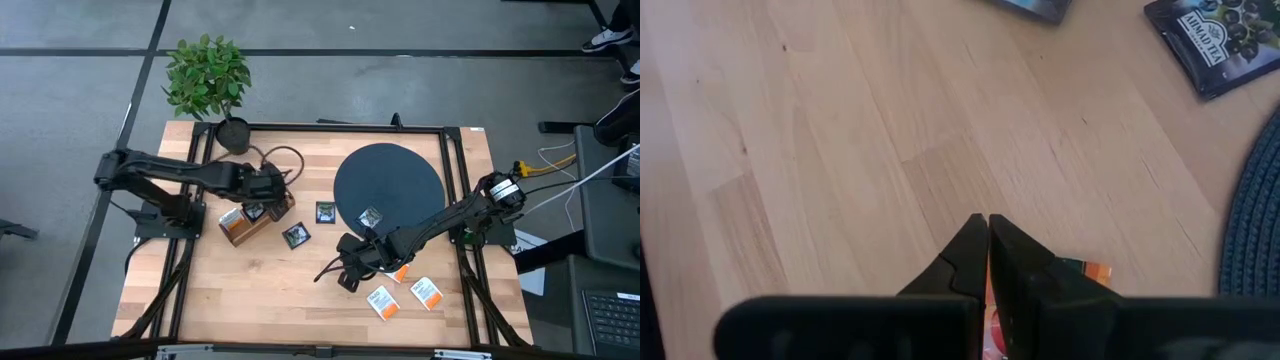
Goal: Pick & Place Tea
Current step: Put the black tea bag into the middle section of the wooden organizer
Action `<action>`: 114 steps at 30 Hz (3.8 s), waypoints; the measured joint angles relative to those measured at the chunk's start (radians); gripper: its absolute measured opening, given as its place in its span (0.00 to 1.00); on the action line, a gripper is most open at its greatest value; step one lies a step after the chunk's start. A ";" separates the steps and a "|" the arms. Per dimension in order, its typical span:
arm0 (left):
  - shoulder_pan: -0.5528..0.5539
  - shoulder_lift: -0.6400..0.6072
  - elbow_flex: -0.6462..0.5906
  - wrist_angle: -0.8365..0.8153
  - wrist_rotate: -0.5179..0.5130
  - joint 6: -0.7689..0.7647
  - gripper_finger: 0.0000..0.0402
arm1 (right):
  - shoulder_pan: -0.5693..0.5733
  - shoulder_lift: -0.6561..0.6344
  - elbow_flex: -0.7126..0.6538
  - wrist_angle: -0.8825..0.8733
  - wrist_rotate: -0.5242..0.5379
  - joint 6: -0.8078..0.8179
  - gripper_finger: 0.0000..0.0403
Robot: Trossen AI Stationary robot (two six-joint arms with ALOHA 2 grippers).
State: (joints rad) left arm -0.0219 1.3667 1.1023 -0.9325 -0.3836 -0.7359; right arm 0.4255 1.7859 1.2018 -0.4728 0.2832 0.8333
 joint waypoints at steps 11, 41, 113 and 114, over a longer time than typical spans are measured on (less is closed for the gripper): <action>-0.132 -0.129 0.000 0.134 0.172 0.048 0.22 | -0.014 0.000 0.000 0.058 0.000 -0.021 0.05; -0.502 0.043 -0.334 0.574 -0.062 -1.041 0.22 | -0.314 0.146 0.001 0.402 -0.366 -0.134 0.04; -0.491 0.188 -0.361 0.810 -0.121 -0.767 0.00 | -0.176 -0.157 -0.274 0.347 -0.319 0.180 0.06; -0.484 0.188 -0.361 0.811 -0.115 -0.751 0.00 | -0.177 -0.183 -0.321 0.427 -0.316 0.221 0.06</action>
State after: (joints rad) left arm -0.5060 1.5543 0.7414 -0.1219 -0.4991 -1.4868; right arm 0.2485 1.6032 0.8807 -0.0460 -0.0327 1.0539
